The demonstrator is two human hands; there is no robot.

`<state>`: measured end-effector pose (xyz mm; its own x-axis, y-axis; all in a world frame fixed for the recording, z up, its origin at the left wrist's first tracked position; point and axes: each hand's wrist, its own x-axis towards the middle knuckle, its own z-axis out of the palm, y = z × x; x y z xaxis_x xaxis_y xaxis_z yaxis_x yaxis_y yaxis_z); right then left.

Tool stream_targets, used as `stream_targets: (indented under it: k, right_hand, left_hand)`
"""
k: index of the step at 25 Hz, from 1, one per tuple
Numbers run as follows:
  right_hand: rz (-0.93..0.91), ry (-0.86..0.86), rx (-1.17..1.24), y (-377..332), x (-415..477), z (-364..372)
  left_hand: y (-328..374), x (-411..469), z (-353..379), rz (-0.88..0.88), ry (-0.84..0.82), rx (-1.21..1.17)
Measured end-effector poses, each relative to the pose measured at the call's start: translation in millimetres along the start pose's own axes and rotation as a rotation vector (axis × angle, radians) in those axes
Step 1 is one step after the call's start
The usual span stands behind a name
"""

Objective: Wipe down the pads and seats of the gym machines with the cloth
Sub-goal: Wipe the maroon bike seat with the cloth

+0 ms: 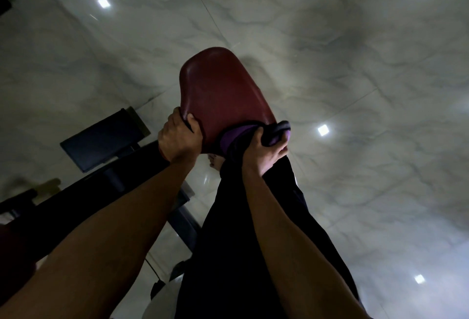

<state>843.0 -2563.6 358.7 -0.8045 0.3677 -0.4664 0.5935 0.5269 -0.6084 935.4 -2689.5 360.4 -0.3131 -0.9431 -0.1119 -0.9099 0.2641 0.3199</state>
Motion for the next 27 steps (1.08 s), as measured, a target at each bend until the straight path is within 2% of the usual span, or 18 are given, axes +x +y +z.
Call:
stream_targets:
  k: [2,4,8,11,12,13,15,17,18,21,23,24,27]
  right_hand:
    - [-0.006,0.037,-0.001,-4.4,12.5,3.3]
    - [-0.157,0.009,-0.075,5.2,-7.1,10.0]
    - [-0.753,-0.213,-0.448,39.5,-59.3,7.2]
    - [-1.27,-0.419,-0.549,34.7,-7.9,-2.4]
    - [-1.366,-0.467,-0.572,27.1,13.9,-7.5]
    - [-1.392,-0.497,-0.58,19.9,31.3,-12.4]
    - [-1.278,-0.45,-0.602,13.6,33.6,-14.8]
    - [-1.133,-0.413,-0.636,8.3,-2.2,1.8]
    - [-1.134,-0.466,-0.667,5.2,-23.4,11.4]
    - [-1.424,-0.749,-0.736,-5.2,-31.9,26.3]
    - [-1.62,-0.819,-0.793,-13.9,-6.7,22.0]
    - [-1.657,-0.823,-0.806,-13.9,5.8,16.7]
    - [-1.609,-0.748,-0.804,-3.6,12.1,3.6]
  left_hand:
    - [0.7,0.0,0.0,-0.011,-0.021,0.017]
    - [0.2,-0.7,1.6,-0.011,-0.024,0.02]
    - [-1.7,0.1,1.2,0.006,-0.035,0.044]
    - [-4.0,1.3,0.0,0.034,-0.024,0.026]
    - [-4.8,1.6,0.0,0.049,-0.02,0.023]
    - [-5.9,1.1,0.3,0.065,-0.013,0.032]
    - [-11.4,1.4,-1.6,0.101,-0.032,0.048]
    - [-18.6,4.3,-5.6,0.14,-0.1,0.046]
    - [-23.5,4.2,-8.5,0.162,-0.135,0.03]
    - [-48.6,-0.7,-18.0,0.175,-0.154,-0.029]
    - [-63.8,-8.7,-24.4,0.105,-0.221,-0.102]
    - [-68.6,-11.7,-24.5,0.079,-0.261,-0.147]
    - [-76.4,-17.0,-23.1,-0.007,-0.322,-0.269]
